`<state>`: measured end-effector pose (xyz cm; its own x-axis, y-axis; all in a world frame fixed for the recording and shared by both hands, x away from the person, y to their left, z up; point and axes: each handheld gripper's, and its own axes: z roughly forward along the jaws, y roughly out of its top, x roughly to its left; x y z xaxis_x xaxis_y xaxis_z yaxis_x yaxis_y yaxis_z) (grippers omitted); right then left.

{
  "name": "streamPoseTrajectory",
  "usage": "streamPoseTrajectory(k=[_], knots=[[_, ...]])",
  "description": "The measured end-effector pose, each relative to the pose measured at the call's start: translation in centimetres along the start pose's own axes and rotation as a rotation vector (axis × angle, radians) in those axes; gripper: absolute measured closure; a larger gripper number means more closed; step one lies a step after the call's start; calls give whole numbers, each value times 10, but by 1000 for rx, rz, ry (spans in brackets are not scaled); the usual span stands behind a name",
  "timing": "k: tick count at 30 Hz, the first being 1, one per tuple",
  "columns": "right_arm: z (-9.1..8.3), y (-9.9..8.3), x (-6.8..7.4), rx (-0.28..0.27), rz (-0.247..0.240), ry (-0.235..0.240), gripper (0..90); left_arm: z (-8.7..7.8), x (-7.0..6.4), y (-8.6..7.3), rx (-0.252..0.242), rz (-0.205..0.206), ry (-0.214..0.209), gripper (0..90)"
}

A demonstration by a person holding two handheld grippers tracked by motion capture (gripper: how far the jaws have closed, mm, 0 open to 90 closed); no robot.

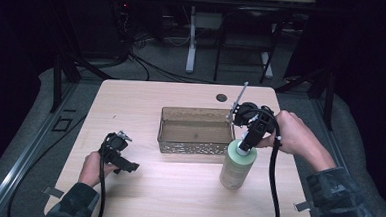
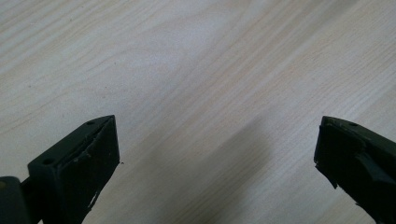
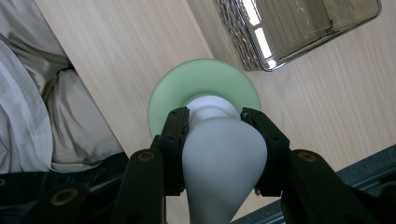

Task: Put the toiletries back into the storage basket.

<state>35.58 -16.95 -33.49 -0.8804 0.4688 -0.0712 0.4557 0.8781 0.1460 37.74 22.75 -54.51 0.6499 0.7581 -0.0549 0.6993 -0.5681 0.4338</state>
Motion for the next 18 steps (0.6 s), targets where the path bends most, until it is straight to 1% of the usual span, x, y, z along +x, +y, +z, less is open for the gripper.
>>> streamPoseTrajectory(k=[5,9,16,18], knots=[[-1,1,-1,14,-8,5,626,-1,3,-1,-8,-8,-2,1],[-4,2,0,19,-22,-1,627,-1,3,-1,-8,-9,-2,1],[-14,5,1,2,-37,-17,627,-1,1,-1,-8,-7,-3,1],[-16,5,2,0,-53,-20,627,-1,2,-1,-8,-6,-3,1]])
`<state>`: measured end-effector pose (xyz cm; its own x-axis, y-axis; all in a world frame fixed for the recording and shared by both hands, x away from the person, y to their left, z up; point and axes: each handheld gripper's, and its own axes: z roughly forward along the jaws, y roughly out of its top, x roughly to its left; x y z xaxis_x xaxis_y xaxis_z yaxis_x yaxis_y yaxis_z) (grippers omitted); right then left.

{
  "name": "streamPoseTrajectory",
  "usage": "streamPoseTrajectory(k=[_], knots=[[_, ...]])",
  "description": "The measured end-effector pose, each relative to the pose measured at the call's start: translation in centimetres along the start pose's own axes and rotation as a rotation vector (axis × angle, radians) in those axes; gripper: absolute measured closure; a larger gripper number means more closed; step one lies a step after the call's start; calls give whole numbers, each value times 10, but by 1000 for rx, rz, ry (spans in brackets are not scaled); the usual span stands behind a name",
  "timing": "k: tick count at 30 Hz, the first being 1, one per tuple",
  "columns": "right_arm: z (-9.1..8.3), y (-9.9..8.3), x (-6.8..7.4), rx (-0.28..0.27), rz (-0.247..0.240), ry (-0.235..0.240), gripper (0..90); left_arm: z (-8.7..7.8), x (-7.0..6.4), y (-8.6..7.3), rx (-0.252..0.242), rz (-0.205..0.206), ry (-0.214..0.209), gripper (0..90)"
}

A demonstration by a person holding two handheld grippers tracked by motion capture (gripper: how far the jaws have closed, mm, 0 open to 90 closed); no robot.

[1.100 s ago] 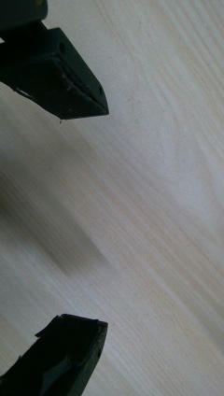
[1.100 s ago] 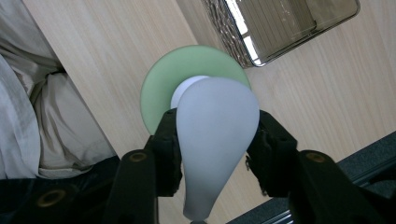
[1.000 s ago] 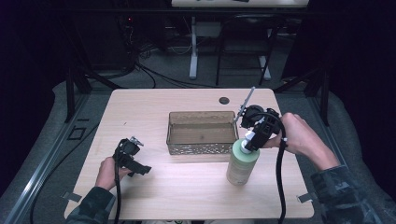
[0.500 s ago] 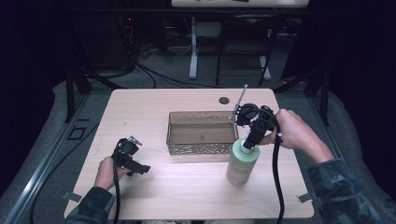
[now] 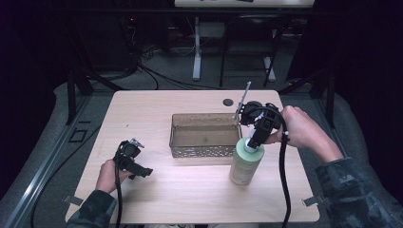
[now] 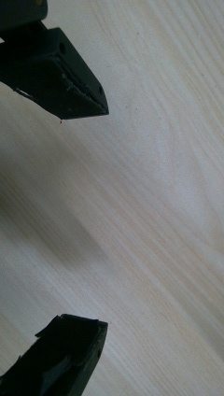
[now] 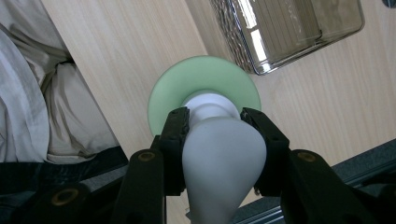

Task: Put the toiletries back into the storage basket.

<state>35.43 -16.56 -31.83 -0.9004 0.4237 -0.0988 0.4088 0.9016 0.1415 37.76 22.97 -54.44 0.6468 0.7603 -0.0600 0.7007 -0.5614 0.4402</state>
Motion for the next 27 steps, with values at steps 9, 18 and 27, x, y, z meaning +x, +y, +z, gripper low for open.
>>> streamPoseTrajectory(k=[9,18,27], knots=[[-8,2,-2,1,-29,19,627,-1,0,0,1,0,2,1],[-16,7,-1,13,-52,5,627,0,0,0,3,1,-1,1],[-25,7,-1,17,-83,12,626,0,1,-1,6,-4,0,2]])
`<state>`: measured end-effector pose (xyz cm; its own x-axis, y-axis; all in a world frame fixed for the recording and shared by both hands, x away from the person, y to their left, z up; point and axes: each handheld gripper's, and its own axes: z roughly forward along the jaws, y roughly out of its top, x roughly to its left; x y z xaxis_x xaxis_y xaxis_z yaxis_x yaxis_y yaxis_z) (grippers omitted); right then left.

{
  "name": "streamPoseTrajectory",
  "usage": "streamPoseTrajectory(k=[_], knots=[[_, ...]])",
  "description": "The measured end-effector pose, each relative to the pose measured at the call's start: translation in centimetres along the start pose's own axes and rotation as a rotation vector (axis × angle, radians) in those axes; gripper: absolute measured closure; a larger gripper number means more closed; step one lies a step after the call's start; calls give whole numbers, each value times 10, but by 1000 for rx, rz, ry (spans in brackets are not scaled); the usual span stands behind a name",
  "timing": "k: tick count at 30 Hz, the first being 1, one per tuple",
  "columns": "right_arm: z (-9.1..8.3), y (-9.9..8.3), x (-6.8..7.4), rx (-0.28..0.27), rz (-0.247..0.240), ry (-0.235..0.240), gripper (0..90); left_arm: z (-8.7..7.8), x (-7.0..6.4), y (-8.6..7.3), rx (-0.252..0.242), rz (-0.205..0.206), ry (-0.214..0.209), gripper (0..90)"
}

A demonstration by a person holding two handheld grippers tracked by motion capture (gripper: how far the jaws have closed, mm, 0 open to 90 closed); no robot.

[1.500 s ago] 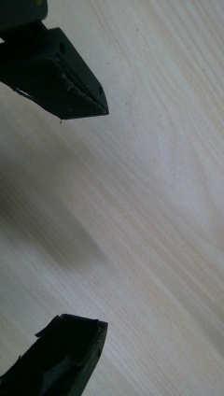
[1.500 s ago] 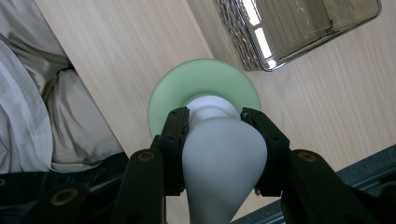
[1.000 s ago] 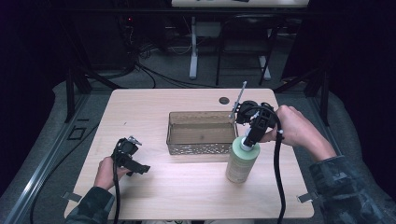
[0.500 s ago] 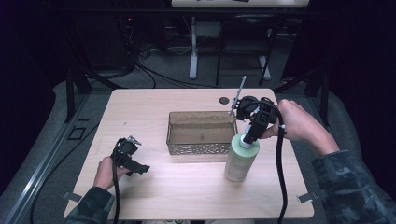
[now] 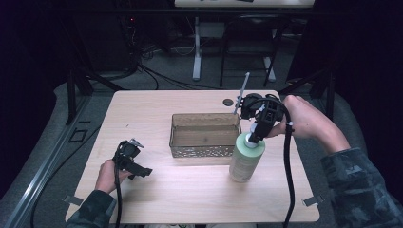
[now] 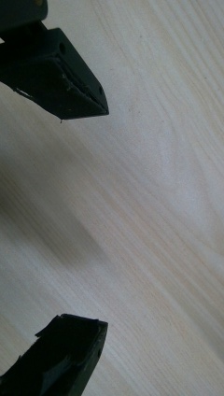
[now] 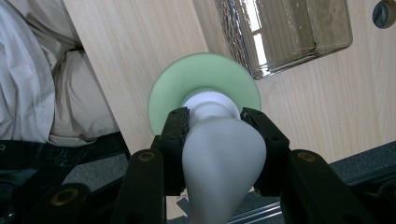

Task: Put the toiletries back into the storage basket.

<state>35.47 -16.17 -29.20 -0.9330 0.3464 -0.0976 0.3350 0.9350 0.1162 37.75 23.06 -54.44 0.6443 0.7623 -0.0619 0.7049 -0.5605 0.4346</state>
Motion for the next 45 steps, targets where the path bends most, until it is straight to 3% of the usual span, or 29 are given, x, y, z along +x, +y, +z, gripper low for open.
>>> streamPoseTrajectory(k=[19,45], knots=[[-11,7,3,-5,-163,-10,627,1,0,1,4,6,1,4],[-51,26,2,26,-204,-35,627,1,0,1,5,8,0,6]])
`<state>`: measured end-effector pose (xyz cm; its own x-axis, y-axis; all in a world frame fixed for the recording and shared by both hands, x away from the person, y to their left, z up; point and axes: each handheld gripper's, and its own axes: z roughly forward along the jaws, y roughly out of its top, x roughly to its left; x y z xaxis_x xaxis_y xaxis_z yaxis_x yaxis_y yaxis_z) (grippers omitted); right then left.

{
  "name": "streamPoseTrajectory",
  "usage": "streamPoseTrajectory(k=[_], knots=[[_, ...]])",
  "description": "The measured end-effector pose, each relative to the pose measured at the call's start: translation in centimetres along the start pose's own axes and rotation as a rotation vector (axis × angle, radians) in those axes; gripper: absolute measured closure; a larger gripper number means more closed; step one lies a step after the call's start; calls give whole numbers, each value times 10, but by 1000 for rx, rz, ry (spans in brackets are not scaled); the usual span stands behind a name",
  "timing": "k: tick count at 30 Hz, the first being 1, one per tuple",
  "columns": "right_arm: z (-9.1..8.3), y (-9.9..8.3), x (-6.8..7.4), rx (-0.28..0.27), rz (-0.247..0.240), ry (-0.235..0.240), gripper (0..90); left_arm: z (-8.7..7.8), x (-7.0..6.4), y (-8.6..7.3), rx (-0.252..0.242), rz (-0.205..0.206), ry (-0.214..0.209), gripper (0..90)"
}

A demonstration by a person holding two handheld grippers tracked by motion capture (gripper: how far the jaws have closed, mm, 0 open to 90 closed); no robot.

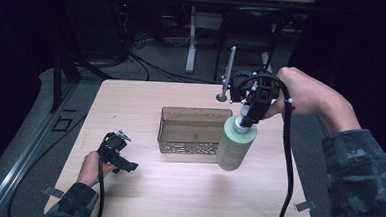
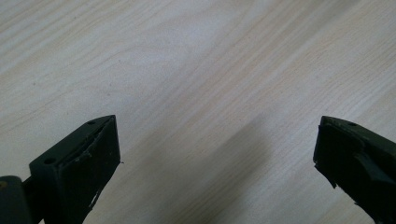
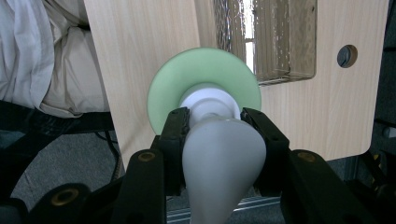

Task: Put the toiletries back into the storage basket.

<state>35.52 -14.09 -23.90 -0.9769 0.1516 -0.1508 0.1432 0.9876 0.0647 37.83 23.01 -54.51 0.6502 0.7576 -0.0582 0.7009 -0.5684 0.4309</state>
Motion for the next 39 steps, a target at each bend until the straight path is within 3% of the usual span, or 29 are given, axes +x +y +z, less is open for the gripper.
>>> streamPoseTrajectory(k=[12,39], knots=[[-18,9,-3,7,1,-15,627,0,0,0,-1,0,-1,6],[-34,16,-18,7,12,-39,627,1,0,0,0,4,-2,6]])
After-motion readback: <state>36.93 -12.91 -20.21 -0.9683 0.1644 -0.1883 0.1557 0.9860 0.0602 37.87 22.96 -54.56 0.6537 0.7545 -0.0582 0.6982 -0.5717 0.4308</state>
